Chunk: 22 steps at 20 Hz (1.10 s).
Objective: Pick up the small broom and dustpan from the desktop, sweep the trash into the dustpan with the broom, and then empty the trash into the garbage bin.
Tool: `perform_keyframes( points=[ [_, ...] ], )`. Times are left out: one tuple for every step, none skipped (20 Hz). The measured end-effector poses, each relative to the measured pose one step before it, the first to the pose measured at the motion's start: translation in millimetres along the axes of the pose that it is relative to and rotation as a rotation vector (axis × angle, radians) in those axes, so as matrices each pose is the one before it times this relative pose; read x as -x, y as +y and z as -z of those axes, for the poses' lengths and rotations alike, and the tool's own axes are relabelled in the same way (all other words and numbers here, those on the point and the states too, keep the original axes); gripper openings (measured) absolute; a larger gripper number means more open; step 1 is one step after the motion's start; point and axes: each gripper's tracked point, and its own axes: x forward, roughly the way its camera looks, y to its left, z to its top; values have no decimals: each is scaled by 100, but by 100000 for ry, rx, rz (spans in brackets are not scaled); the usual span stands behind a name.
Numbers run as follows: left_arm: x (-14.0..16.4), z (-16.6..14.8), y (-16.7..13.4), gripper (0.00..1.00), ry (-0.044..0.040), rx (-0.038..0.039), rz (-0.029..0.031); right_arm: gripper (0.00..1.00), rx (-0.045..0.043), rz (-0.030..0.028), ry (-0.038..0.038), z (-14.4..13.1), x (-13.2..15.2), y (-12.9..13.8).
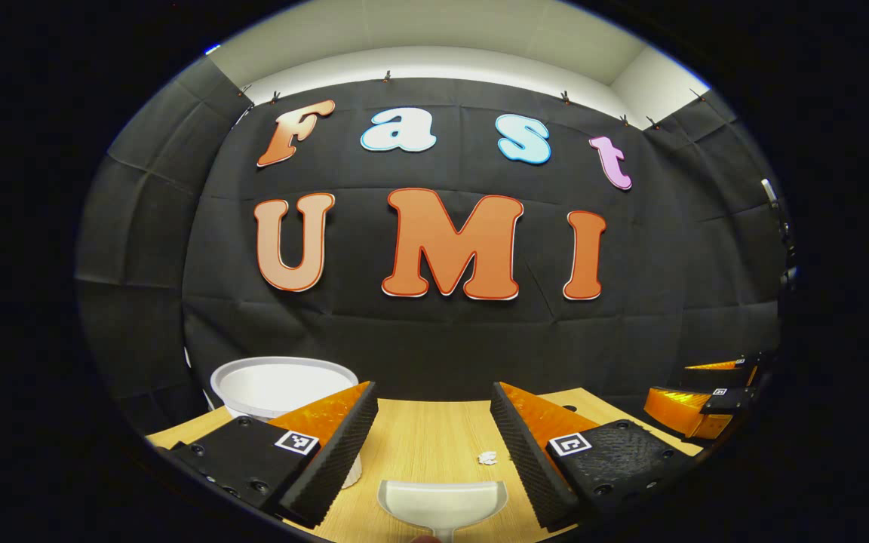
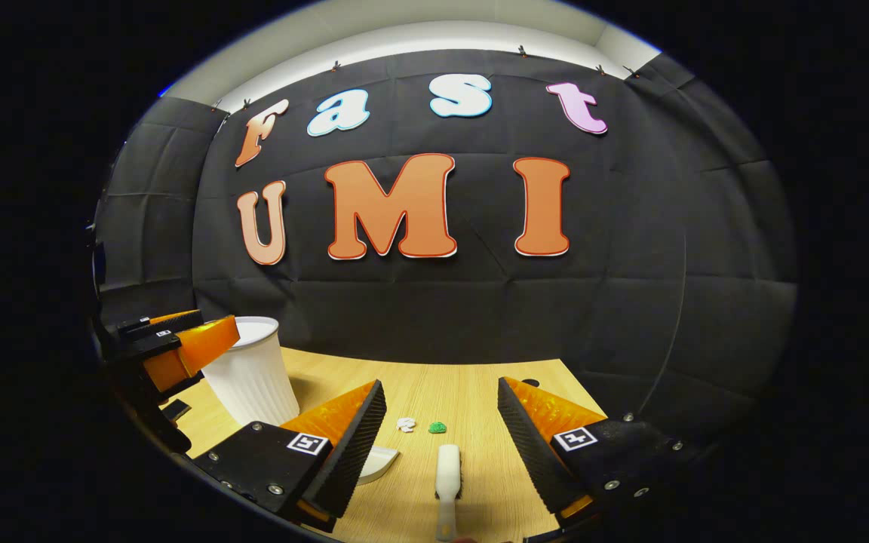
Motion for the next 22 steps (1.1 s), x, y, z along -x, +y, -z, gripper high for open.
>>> perform_keyframes(
  points=[
    [-216,225,132,95,654,-268,-355,93,96,19,134,88,-7,-1],
    [79,317,94,95,560,-524,-572,93,-128,-187,96,75,-53,-26],
    [25,153,147,95,601,-215,-637,93,-159,7,165,54,9,13],
    [-153,284,197,95,609,434,-249,93,-256,-163,119,17,-37,38],
    [-73,205,87,95,575,314,-81,93,9,562,29,38,-133,-73],
    [-77,263,6,94,254,271,45,93,69,496,34,19,-78,-113],
    [-68,78,112,95,394,-433,31,93,38,392,87,138,-42,12],
    [98,-34,275,94,-1,-749,-263,93,14,257,332,120,-66,55],
    [-26,111,67,95,192,-483,277,93,10,54,344,204,-35,49],
    [44,315,7,95,102,78,325,93,204,82,510,118,-49,139],
    [-73,184,-116,95,836,-108,592,93,382,-38,704,213,-116,111],
    [-188,467,-153,95,1109,76,872,93,588,20,836,271,-14,74],
    [-95,248,-154,95,623,855,1010,93,503,-175,638,243,-15,230],
    [-29,456,-14,95,1563,252,243,93,348,-98,719,178,-5,59],
    [-58,464,123,95,1597,-368,-167,93,90,-118,848,317,-63,24],
    [-170,362,33,95,1328,-165,-196,93,-180,96,819,209,-28,38],
    [-62,347,158,95,1751,130,4,93,-343,279,947,258,-1,-23],
    [-25,728,77,95,1523,307,-175,93,-484,407,1160,302,71,-59],
    [-96,567,143,95,2054,101,-35,93,-353,712,1314,374,-175,-78],
    [139,373,63,95,1262,145,537,93,-145,1102,1101,281,-88,-110],
    [-71,472,-75,95,2089,724,791,93,-170,760,1076,317,56,7],
    [-111,497,-44,95,1400,498,957,93,-69,853,1293,380,-39,42]
  ],
)
